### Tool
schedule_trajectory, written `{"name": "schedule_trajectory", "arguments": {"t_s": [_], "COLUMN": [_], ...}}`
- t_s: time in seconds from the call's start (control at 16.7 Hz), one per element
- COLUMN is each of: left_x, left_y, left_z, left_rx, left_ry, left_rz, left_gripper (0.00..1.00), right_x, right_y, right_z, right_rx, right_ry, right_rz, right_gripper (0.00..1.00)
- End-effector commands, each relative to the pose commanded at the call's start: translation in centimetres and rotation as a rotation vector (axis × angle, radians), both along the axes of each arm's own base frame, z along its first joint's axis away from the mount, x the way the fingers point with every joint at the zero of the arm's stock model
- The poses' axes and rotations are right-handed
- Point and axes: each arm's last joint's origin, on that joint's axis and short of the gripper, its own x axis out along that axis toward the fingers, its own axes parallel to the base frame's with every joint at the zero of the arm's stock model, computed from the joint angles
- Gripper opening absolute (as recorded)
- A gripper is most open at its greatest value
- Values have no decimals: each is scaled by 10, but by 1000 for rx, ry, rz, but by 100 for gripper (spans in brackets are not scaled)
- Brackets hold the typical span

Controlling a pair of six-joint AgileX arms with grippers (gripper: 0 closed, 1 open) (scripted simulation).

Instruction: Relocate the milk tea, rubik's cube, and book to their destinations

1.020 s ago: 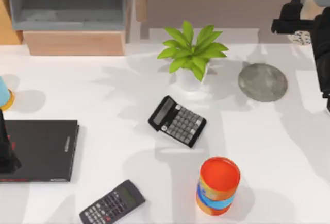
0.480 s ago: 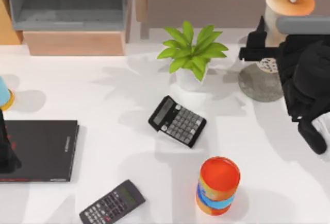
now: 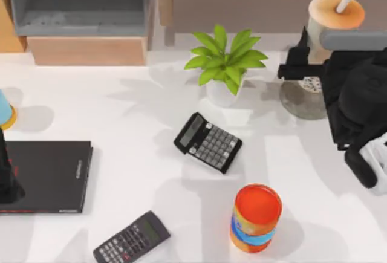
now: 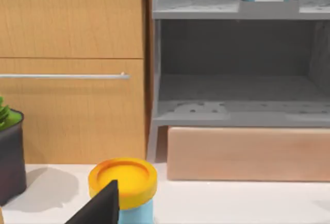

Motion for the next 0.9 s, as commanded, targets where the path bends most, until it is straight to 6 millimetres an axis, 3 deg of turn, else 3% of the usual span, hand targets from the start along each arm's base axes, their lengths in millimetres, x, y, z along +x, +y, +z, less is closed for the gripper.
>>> {"name": "schedule_trajectory", "arguments": {"t_s": [0.42,0.9], "left_x": [0,0], "left_y": [0,0], "left_z": [0,0], "left_rx": [0,0], "left_ry": [0,0], "left_rz": [0,0], "left_gripper": [100,100], "right_x": [-1,-1], "right_y": [0,0], "right_z": [-11,-11], "right_rx": [-1,-1], "right_ry": [1,1], "right_rz": [1,1], "right_gripper": [0,60]}}
